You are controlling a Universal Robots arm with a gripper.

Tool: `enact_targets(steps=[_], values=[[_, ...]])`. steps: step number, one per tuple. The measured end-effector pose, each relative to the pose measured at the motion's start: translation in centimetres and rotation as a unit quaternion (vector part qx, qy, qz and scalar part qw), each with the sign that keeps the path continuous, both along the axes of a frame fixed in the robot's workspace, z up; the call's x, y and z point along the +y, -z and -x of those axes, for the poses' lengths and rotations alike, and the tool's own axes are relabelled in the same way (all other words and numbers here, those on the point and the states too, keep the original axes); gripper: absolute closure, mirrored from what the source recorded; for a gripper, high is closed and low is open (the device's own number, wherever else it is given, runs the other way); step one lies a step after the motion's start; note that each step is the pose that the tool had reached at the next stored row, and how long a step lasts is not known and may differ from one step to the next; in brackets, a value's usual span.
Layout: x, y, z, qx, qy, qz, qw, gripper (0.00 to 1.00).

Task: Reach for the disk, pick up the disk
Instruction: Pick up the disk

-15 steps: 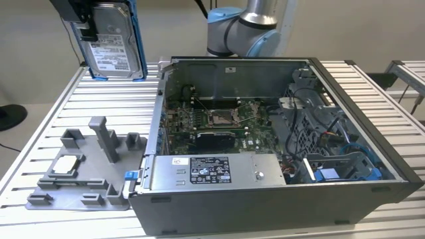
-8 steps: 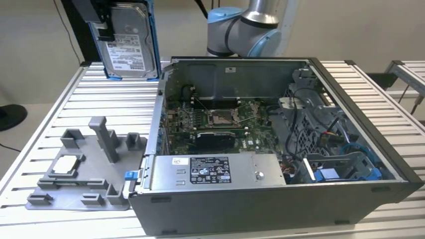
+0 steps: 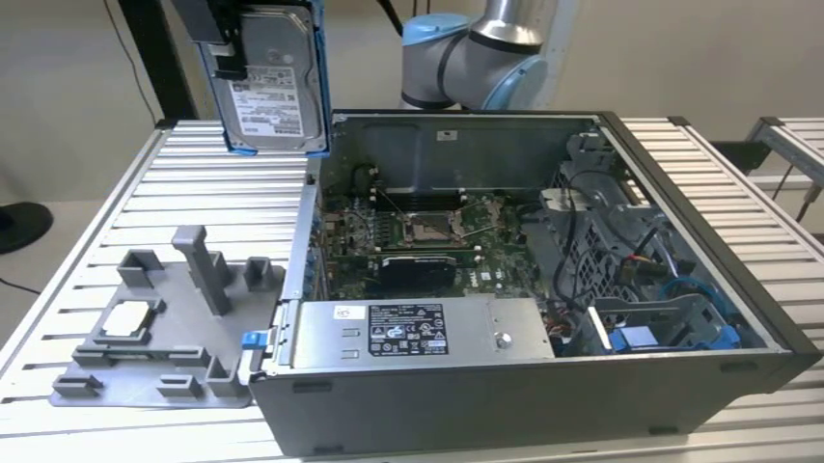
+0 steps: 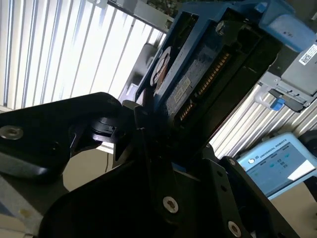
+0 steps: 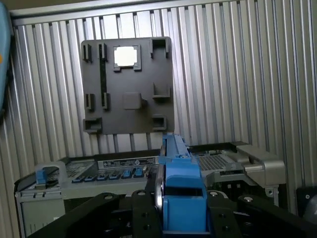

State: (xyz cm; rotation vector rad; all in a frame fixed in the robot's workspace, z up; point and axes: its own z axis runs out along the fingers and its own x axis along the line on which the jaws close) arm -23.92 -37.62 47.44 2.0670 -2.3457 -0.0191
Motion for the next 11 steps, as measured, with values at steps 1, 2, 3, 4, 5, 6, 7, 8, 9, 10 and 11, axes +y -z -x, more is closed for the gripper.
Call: enact_targets(steps=[1, 2, 3, 4, 5, 6, 7, 8, 9, 10, 11], values=[[0.0, 0.0, -0.2, 0.0001, 0.0, 0.0, 1.0, 1.0], [0.0, 0.0, -0.4, 0.0, 0.0, 0.0, 1.0, 1.0], [0.0, 0.0, -0.6, 0.0, 0.0, 0.0, 1.0, 1.0], [0.0, 0.0, -0.8, 0.0, 0.0, 0.0, 1.0, 1.0], [0.0, 0.0, -1.0, 0.0, 0.0, 0.0, 1.0, 1.0], [0.0, 0.0, -1.2, 0.0, 0.0, 0.0, 1.0, 1.0], [0.0, 0.0, -1.5, 0.0, 0.0, 0.0, 1.0, 1.0], [0.0, 0.0, -1.8, 0.0, 0.0, 0.0, 1.0, 1.0], [0.0, 0.0, -2.1, 0.0, 0.0, 0.0, 1.0, 1.0], [0.0, 0.0, -2.3, 0.0, 0.0, 0.0, 1.0, 1.0], [0.0, 0.0, -2.7, 0.0, 0.0, 0.0, 1.0, 1.0]])
